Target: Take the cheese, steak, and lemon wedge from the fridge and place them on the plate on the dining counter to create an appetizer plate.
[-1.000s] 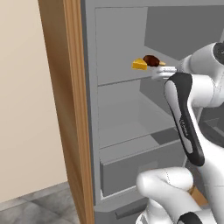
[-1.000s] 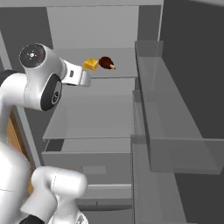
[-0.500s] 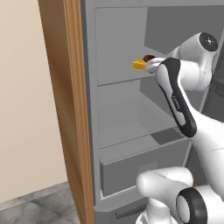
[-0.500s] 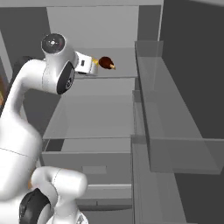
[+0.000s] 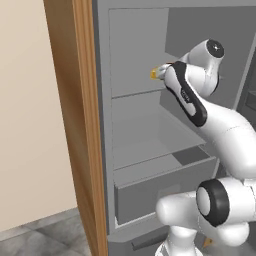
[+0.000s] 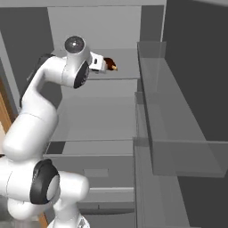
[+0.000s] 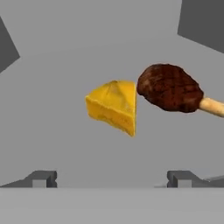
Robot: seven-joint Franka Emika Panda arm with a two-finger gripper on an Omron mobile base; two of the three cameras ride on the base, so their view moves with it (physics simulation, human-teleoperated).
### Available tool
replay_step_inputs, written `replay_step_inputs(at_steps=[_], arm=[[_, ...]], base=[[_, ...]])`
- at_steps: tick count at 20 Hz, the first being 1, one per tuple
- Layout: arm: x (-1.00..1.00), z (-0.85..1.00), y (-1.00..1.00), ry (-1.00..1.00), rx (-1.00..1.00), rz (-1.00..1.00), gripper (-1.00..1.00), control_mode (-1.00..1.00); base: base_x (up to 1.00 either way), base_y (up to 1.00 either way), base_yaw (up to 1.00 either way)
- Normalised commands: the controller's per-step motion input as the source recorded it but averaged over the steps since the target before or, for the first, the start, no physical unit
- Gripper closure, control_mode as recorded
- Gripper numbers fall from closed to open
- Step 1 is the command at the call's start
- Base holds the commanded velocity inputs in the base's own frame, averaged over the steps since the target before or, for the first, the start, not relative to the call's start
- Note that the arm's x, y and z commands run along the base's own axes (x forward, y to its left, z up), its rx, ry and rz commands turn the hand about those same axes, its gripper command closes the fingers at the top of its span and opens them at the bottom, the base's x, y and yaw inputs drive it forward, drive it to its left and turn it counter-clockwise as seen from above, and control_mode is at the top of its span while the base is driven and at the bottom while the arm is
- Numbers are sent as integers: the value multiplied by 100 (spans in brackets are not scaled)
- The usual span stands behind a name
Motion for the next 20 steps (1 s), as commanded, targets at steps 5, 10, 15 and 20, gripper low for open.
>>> replay_step_inputs(at_steps=[5,10,15,20], arm=[[77,-11,0,4,-1,0,-100,-100],[69,-4,0,2,0,2,-100,-100],[53,-9,0,1,-1,7,-100,-100],[15,-34,13,2,-8,5,-100,-100]], base=[[0,0,0],[0,0,0],[0,0,0],[0,0,0]])
